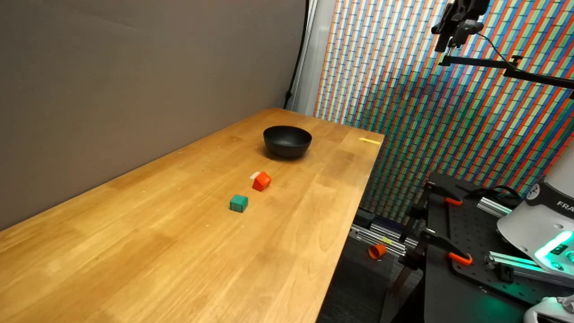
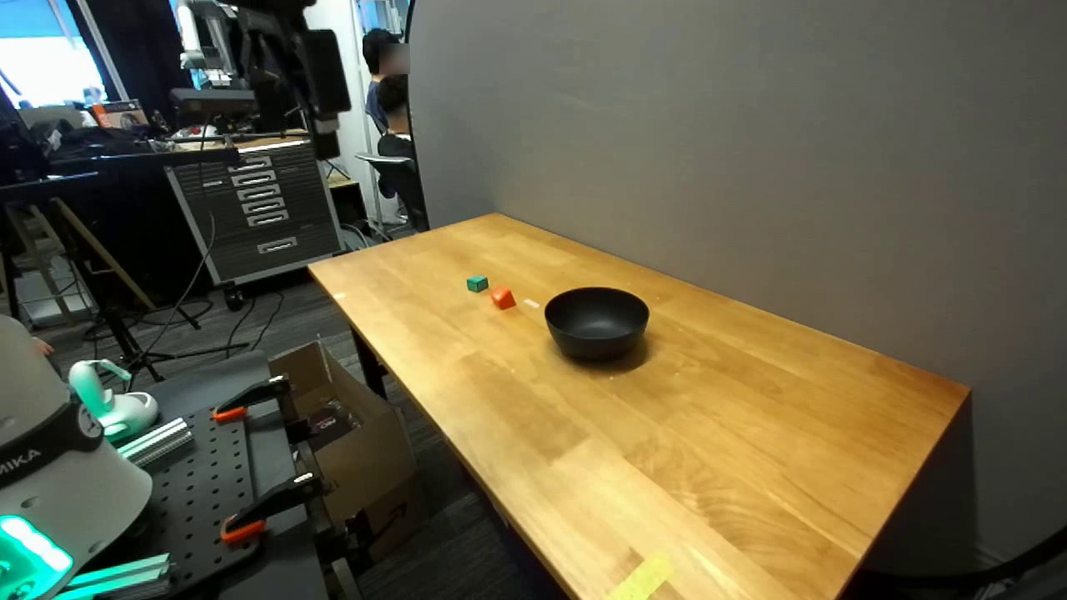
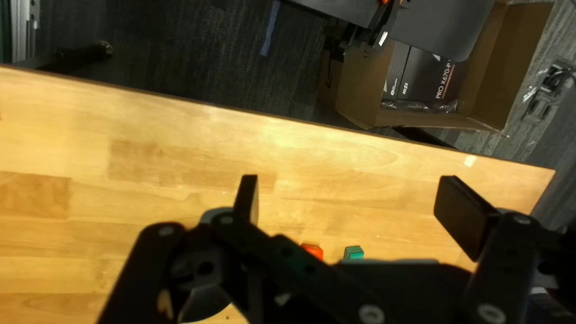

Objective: Place the orange and green blocks inside the black bowl

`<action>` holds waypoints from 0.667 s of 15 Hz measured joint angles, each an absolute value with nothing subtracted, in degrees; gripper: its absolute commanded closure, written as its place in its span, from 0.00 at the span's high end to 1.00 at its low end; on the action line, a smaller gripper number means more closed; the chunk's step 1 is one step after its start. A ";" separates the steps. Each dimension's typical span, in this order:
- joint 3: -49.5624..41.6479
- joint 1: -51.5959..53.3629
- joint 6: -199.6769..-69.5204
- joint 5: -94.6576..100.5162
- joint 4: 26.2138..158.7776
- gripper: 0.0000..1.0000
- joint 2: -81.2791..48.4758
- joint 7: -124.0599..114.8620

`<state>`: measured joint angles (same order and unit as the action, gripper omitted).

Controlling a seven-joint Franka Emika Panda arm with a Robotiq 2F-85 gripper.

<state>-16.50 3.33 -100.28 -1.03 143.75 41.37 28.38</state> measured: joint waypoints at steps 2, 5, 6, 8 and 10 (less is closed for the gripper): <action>-14.33 6.07 -106.15 -3.40 143.83 1.00 36.01 28.36; -11.53 9.95 -113.77 -6.74 142.81 1.00 25.98 28.39; -11.22 11.54 -115.70 -7.72 141.89 1.00 22.33 28.40; -10.93 14.35 -118.70 -9.13 139.41 1.00 14.93 28.41; -10.58 16.42 -121.01 -10.27 136.00 1.00 7.47 28.41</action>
<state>-10.58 16.42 -121.01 -10.27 136.00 7.47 28.41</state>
